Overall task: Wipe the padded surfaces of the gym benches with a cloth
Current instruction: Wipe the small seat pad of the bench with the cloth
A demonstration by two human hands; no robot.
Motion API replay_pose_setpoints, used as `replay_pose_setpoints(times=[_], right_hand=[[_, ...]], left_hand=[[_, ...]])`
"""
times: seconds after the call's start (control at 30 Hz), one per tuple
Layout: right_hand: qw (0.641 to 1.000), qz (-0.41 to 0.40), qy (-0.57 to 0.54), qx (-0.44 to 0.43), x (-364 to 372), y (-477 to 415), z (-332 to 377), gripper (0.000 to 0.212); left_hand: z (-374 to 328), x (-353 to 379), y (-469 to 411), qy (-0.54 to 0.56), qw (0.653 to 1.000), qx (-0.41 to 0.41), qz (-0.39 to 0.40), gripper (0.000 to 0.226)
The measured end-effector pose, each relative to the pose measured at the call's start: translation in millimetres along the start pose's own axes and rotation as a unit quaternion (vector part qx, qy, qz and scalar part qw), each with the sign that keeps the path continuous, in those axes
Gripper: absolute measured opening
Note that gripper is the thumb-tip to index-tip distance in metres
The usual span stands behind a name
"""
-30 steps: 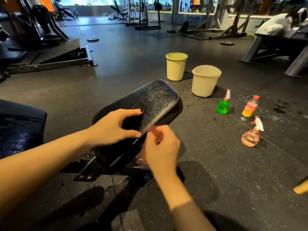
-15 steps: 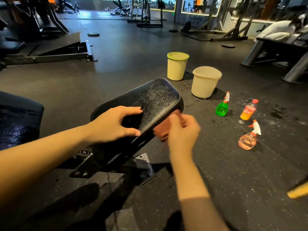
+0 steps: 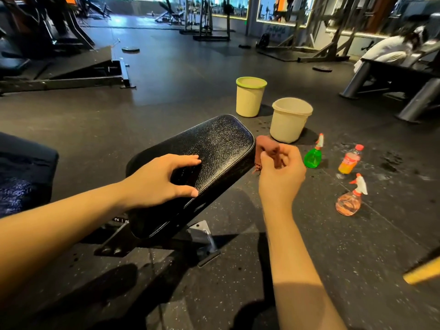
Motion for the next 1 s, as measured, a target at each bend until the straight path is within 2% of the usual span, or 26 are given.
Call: replay_pose_setpoints(times=[0.2,0.4,0.57,0.7,0.8,0.83,0.93,1.0], right_hand=[[0.996,0.056,-0.068,0.024,-9.8,17.0,-9.6,0.035],[0.989,0.114,-0.089,0.042,-9.1,46.0,-19.7,0.026],[0.979,0.186,-0.064,0.054,-6.0,71.2,-25.5,0.018],[0.964,0.257,-0.040,0.052,-4.7,83.3,-26.0,0.025],[0.946,0.316,0.017,0.074,-6.7,85.8,-11.1,0.032],[0.954,0.290,0.022,0.077,-9.8,80.2,-5.2,0.034],[0.994,0.101,-0.003,0.049,-28.5,45.9,10.3,0.032],[0.999,0.021,-0.006,0.031,-36.0,23.4,14.9,0.030]], left_hand=[[0.4,-1.4,-1.6,-0.002,1.000,-0.006,0.008,0.083],[-1.5,-2.3,-3.2,-0.006,1.000,-0.005,0.014,0.082],[0.9,-2.7,-4.8,-0.018,1.000,-0.010,0.014,0.082],[-1.2,-5.2,-6.6,-0.027,0.999,-0.010,0.018,0.083],[-4.7,-6.7,-6.8,-0.035,0.999,-0.012,0.024,0.083],[-5.9,-6.8,-7.0,-0.038,0.999,-0.014,0.025,0.083],[-7.8,-5.0,-6.5,-0.034,0.999,-0.019,0.027,0.082],[-7.3,-3.7,-5.2,-0.026,0.999,-0.021,0.025,0.082]])
Point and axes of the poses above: each hand's wrist, its own y-axis away from the middle knuckle, its own x-axis out of the palm, z = x × y, the point moved 2 cm from there along -y, towards the middle knuckle, and after that the axes turned 15 degrees about x, right-handed, at the moved point
